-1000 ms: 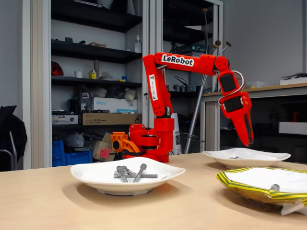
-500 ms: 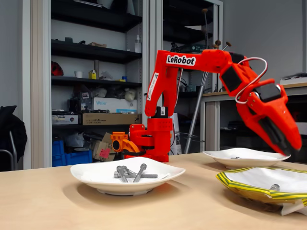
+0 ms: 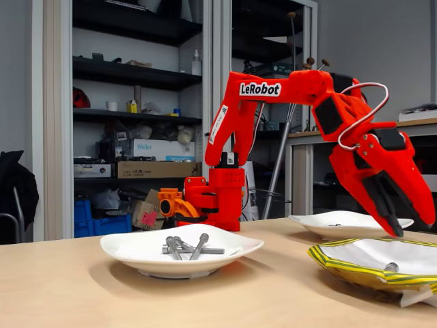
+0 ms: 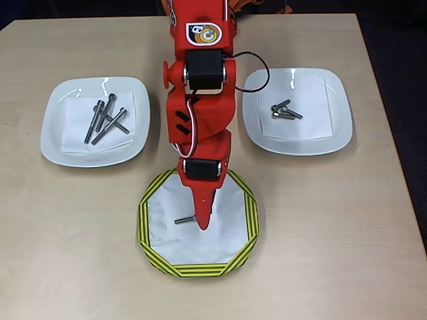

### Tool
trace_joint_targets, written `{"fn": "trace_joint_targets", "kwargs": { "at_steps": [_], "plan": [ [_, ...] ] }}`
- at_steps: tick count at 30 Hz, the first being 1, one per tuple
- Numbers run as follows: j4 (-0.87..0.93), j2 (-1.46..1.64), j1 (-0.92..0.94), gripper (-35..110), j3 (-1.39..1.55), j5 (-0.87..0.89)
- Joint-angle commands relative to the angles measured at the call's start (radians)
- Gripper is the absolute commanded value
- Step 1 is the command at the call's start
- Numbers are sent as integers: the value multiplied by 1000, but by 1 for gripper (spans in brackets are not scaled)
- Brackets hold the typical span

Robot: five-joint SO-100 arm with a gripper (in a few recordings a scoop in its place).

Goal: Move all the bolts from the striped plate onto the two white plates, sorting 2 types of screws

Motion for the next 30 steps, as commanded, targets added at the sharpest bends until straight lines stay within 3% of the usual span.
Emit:
{"fn": "trace_joint_targets", "kwargs": {
  "at_steps": [1, 12, 30],
  "plan": [
    [80, -37, 12, 15, -120, -29],
    [296, -149, 52, 12, -276, -153],
    [331, -356, 2, 9, -545, -183]
  ]
}}
